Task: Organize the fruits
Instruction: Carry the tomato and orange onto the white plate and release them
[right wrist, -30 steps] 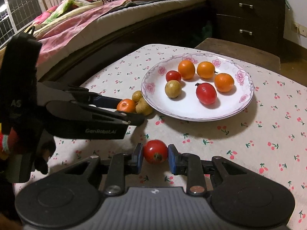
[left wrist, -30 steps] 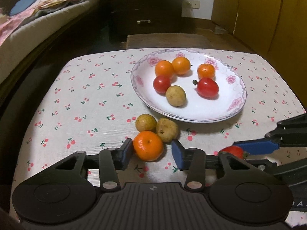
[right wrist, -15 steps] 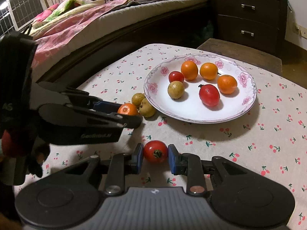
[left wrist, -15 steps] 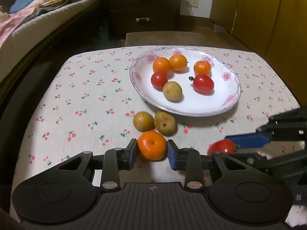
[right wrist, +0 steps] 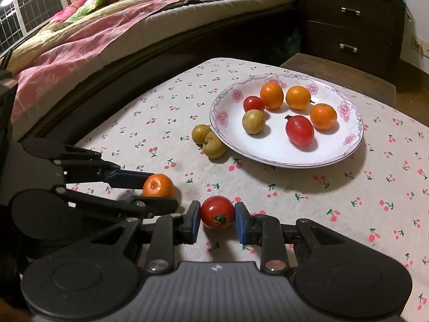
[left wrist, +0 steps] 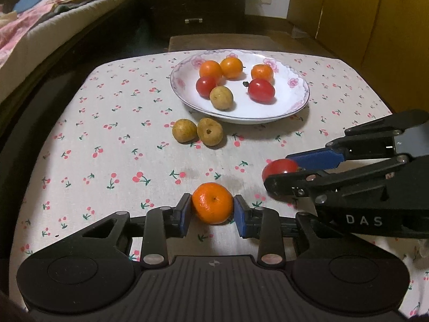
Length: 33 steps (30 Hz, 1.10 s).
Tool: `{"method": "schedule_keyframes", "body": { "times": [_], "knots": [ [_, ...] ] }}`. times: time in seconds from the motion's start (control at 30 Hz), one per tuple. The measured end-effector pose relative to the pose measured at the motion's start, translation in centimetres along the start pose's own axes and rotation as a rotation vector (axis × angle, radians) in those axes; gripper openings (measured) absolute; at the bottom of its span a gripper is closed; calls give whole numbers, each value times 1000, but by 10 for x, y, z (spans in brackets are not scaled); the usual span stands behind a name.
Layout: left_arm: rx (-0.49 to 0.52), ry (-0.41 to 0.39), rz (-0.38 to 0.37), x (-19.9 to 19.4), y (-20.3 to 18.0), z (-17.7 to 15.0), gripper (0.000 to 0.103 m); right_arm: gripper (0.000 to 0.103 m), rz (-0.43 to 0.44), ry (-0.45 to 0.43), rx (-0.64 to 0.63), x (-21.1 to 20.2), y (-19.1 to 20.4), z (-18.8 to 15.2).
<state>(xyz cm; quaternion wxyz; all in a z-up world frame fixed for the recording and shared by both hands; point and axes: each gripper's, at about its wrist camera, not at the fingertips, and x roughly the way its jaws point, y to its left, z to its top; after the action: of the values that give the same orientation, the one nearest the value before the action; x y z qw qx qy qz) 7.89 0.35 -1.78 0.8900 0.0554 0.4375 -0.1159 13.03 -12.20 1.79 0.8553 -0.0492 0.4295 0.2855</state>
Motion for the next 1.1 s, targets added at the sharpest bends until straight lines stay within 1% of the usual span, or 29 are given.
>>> {"method": "schedule_keyframes", "body": {
  "times": [0.13,0.37,0.43,0.47,0.5,0.57,0.6,0.77,0.83,0.87,0.9,0.93,1.0,1.1],
  "knots": [
    [9,-4,-1,2,-1,0,42,53,-1,5,-3,-1,-1,-3],
    [31,-39,9,4,-5,-3,48,53,-1,8,9,-1,-6,-6],
    [23,-52,7,4,-3,-4,51,54,-2,7,9,0,-6,-7],
    [21,-56,8,5,-2,-5,56,54,-2,7,9,0,-7,-6],
    [21,-55,17,5,-1,-5,63,54,-2,8,8,0,-7,-6],
    [2,-56,32,7,3,-6,72,54,-1,6,6,0,-7,-7],
    [-8,-57,32,7,5,-6,73,54,1,6,6,0,-7,-7],
    [-5,-60,43,8,4,-6,74,54,3,8,3,0,-8,-6],
    [-2,-59,44,7,3,-5,72,54,7,10,7,0,-8,-6],
    [2,-60,39,7,2,-5,67,54,10,12,8,0,-9,-6],
    [7,-63,30,6,1,-6,59,54,13,14,10,1,-9,-5],
    [12,-66,20,5,-2,-6,56,54,14,14,10,1,-9,-5],
    [28,-67,16,4,-6,-6,42,54,9,18,2,1,-8,-5],
    [28,-58,19,4,-9,-4,41,54,-4,31,-1,1,-5,-4]
  ]
}}
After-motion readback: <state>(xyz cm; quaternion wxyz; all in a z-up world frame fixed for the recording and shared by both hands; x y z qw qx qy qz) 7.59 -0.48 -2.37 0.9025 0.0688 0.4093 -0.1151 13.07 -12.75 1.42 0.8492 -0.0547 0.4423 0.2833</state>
